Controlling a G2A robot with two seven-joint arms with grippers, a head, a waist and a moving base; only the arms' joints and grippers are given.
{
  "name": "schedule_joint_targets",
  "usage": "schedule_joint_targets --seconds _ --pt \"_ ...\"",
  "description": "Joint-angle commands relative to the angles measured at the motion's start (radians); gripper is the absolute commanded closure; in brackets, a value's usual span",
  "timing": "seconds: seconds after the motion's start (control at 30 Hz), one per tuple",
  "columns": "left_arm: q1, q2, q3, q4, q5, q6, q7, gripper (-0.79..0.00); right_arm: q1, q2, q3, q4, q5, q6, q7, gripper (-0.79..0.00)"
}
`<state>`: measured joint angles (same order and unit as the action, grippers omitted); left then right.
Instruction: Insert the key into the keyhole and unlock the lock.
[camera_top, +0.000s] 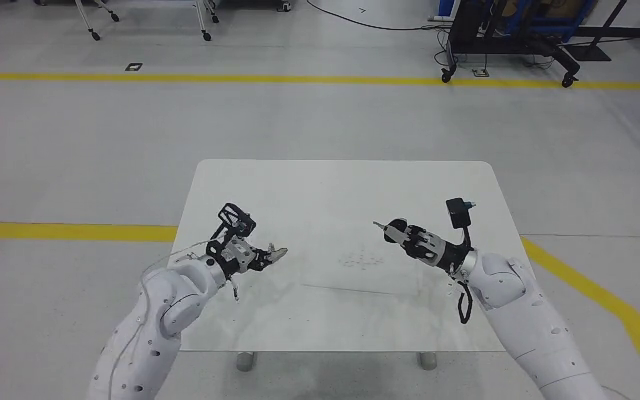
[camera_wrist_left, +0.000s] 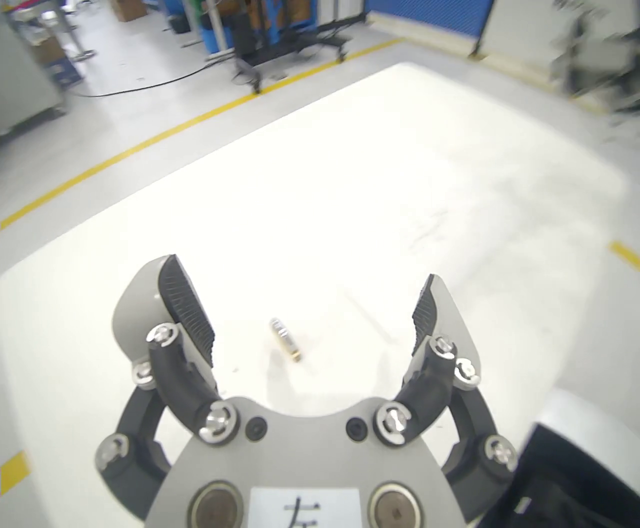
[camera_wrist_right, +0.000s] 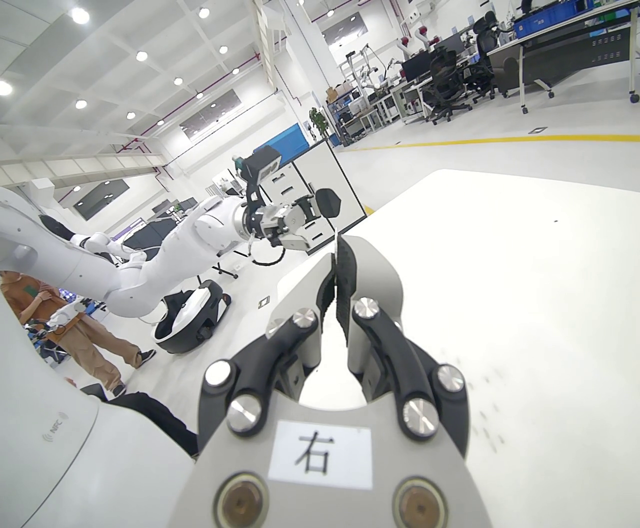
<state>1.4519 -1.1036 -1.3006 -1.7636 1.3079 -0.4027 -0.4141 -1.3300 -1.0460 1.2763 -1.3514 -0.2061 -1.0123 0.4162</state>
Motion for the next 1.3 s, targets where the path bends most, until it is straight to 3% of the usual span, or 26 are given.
schedule_joint_targets --seconds 0.0,0.03,0.13,0.27,0.7,0.77,0.83,0.87,1.27 --pt "0.011 -0.002 0.031 -0.007 0.139 0.053 -0.025 -0.754 0.000 0.000 0.000 0.000 0.000 0.000 0.000 0.000" --pt "0.011 -0.003 0.040 -0.005 0.149 0.057 -0.045 -0.680 0.000 0.000 0.000 0.000 0.000 0.000 0.000 0.000" --pt "0.005 -0.008 0.064 0.004 0.177 0.101 -0.099 -0.591 0.000 0.000 0.000 0.000 0.000 0.000 0.000 0.000" --pt "-0.017 -0.019 0.095 0.041 0.127 0.131 -0.120 -0.403 0.000 0.000 0.000 0.000 0.000 0.000 0.000 0.000" --pt "-0.083 -0.035 0.158 0.117 0.097 0.122 -0.168 -0.336 0.000 0.000 0.000 0.000 0.000 0.000 0.000 0.000" --pt "-0.083 -0.035 0.162 0.117 0.114 0.117 -0.165 -0.231 0.000 0.000 0.000 0.000 0.000 0.000 0.000 0.000" --pt "-0.083 -0.036 0.165 0.121 0.114 0.116 -0.163 -0.055 0.000 0.000 0.000 0.000 0.000 0.000 0.000 0.000" --pt "-0.083 -0.037 0.167 0.124 0.115 0.115 -0.163 -0.012 0.000 0.000 0.000 0.000 0.000 0.000 0.000 0.000" --pt "-0.111 -0.042 0.176 0.177 0.113 0.105 -0.156 0.000 0.000 0.000 0.000 0.000 0.000 0.000 0.000 0.000"
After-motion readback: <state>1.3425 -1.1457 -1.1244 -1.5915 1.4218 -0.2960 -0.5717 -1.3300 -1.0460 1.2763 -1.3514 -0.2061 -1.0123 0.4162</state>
